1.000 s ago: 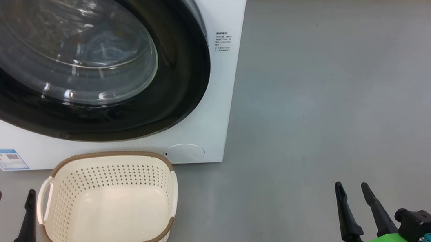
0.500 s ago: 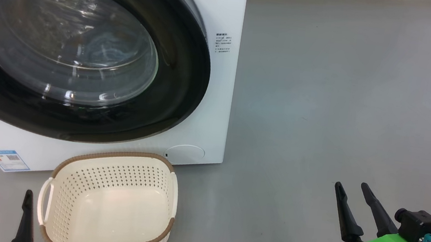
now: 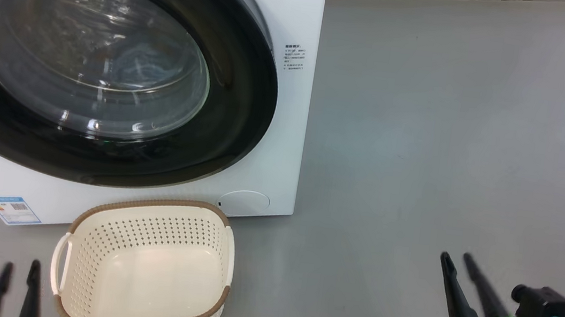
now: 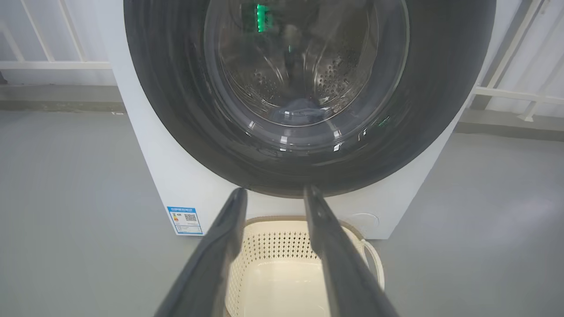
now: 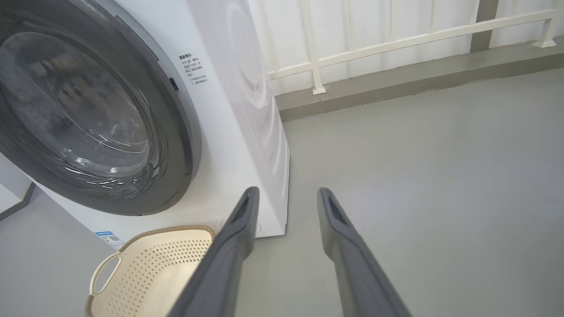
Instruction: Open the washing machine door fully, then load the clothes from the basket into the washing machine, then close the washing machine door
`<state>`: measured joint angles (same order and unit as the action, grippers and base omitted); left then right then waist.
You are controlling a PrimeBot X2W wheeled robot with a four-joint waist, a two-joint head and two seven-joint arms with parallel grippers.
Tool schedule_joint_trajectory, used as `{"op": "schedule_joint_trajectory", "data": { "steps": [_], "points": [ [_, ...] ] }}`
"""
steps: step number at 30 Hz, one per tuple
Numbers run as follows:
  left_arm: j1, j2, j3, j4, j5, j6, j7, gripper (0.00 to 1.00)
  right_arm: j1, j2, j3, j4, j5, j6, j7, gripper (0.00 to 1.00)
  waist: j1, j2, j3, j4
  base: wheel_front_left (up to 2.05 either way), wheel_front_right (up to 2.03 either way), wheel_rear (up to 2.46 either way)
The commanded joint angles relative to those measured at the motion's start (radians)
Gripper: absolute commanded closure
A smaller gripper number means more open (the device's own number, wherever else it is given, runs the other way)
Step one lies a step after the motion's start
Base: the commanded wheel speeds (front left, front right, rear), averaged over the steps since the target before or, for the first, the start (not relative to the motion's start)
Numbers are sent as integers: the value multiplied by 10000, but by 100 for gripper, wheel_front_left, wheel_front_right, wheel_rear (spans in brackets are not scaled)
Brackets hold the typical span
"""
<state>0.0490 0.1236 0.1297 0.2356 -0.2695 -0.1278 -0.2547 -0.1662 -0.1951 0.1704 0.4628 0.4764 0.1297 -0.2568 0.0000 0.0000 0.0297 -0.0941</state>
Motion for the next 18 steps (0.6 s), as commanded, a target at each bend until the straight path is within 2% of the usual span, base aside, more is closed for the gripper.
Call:
{"op": "schedule_joint_trajectory", "data": {
  "steps": [1,7,13,18],
  "points": [
    [27,-100,-13,107,-2,0,2,100,63,63,4,104,2,0,0,100,0,0,0,0,0,0,0],
    [197,-525,-134,615,-76,0,36,100,473,294,6,621,78,0,31,100,1,0,-3,3,0,0,0],
    [113,-535,-125,587,-716,-1,226,100,481,344,-126,483,628,1,202,100,16,0,-35,51,0,0,0],
    [39,-543,-132,564,-1248,7,364,100,482,386,-235,376,1082,1,344,100,2,0,-31,89,0,0,0]
  ]
}}
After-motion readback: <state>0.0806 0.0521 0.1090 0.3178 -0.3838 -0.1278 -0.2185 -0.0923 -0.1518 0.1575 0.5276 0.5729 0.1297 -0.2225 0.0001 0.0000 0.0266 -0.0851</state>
